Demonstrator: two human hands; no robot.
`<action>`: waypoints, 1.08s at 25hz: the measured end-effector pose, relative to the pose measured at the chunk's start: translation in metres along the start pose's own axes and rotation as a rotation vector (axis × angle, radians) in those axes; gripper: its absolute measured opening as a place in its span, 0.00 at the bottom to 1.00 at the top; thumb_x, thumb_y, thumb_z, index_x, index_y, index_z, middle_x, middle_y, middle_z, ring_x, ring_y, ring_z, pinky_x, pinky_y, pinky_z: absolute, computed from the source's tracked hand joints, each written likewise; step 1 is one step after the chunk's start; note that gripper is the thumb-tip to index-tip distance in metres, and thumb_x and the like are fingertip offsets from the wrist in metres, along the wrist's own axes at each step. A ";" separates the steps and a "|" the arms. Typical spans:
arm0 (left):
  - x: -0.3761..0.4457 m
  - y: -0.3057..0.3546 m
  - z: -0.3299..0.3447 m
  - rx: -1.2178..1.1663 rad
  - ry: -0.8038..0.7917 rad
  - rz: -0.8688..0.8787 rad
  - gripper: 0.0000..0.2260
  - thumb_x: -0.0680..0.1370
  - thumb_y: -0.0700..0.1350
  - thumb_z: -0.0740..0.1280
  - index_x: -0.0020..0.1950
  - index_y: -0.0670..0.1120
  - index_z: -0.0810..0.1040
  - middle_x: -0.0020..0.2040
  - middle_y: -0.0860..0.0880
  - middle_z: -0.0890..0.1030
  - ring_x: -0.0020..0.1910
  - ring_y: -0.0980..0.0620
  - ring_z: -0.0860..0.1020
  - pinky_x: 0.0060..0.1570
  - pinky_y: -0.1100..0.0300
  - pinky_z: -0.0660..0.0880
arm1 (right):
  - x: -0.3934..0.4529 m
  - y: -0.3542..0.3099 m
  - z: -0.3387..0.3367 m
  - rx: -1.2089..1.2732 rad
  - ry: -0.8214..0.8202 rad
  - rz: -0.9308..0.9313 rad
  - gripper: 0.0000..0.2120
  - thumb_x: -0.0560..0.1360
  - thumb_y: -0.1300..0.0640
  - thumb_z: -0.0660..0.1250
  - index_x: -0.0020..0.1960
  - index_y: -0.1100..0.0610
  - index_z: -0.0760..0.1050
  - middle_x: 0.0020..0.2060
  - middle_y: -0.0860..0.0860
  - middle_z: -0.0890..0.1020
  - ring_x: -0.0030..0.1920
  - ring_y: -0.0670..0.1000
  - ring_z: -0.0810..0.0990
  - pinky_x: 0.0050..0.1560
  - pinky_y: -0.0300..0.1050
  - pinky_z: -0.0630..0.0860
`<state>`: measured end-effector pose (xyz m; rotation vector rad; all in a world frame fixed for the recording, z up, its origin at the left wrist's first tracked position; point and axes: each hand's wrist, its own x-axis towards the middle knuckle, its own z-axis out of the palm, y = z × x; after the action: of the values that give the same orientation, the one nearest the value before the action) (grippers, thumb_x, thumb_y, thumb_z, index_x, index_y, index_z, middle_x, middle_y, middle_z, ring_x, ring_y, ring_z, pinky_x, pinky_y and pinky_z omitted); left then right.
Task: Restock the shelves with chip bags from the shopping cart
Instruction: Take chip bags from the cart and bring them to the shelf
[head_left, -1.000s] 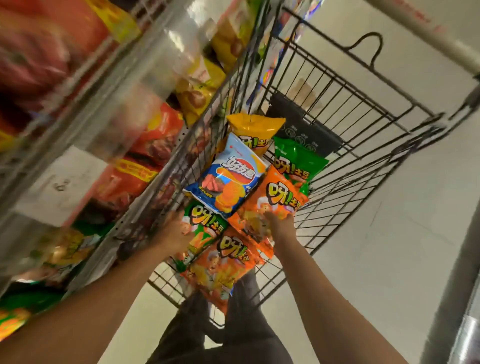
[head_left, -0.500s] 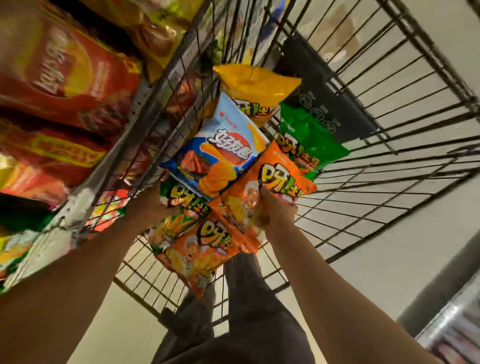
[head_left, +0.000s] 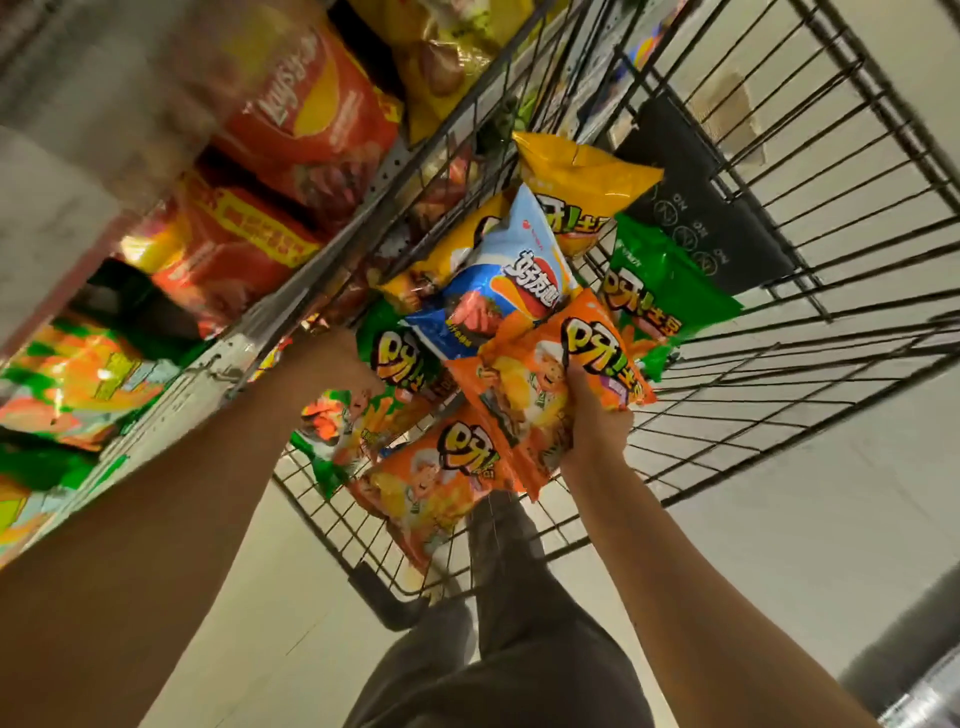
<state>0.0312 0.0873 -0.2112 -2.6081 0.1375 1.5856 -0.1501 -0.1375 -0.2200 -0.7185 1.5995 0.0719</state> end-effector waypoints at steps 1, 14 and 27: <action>-0.010 -0.002 -0.005 0.011 -0.005 0.026 0.25 0.70 0.50 0.80 0.63 0.41 0.80 0.61 0.42 0.82 0.57 0.41 0.81 0.59 0.48 0.79 | -0.008 0.002 -0.002 0.011 -0.024 -0.021 0.40 0.67 0.47 0.80 0.71 0.50 0.62 0.56 0.52 0.78 0.49 0.53 0.82 0.31 0.43 0.79; -0.261 -0.087 0.045 -0.489 0.605 0.406 0.19 0.74 0.53 0.76 0.62 0.47 0.83 0.55 0.47 0.84 0.54 0.48 0.80 0.48 0.60 0.76 | -0.170 0.091 -0.098 0.022 -0.480 -0.517 0.43 0.66 0.52 0.82 0.75 0.51 0.66 0.62 0.57 0.82 0.55 0.60 0.85 0.52 0.64 0.82; -0.459 -0.150 0.233 -1.277 0.849 0.537 0.09 0.74 0.45 0.77 0.53 0.53 0.83 0.48 0.55 0.88 0.50 0.54 0.86 0.50 0.59 0.82 | -0.302 0.139 -0.215 -0.424 -0.789 -1.080 0.37 0.56 0.38 0.82 0.63 0.43 0.74 0.50 0.41 0.86 0.48 0.44 0.86 0.46 0.45 0.84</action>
<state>-0.3659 0.2788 0.0941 -4.4015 -0.2441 0.3809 -0.4104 -0.0013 0.0454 -1.5654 0.3150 -0.0948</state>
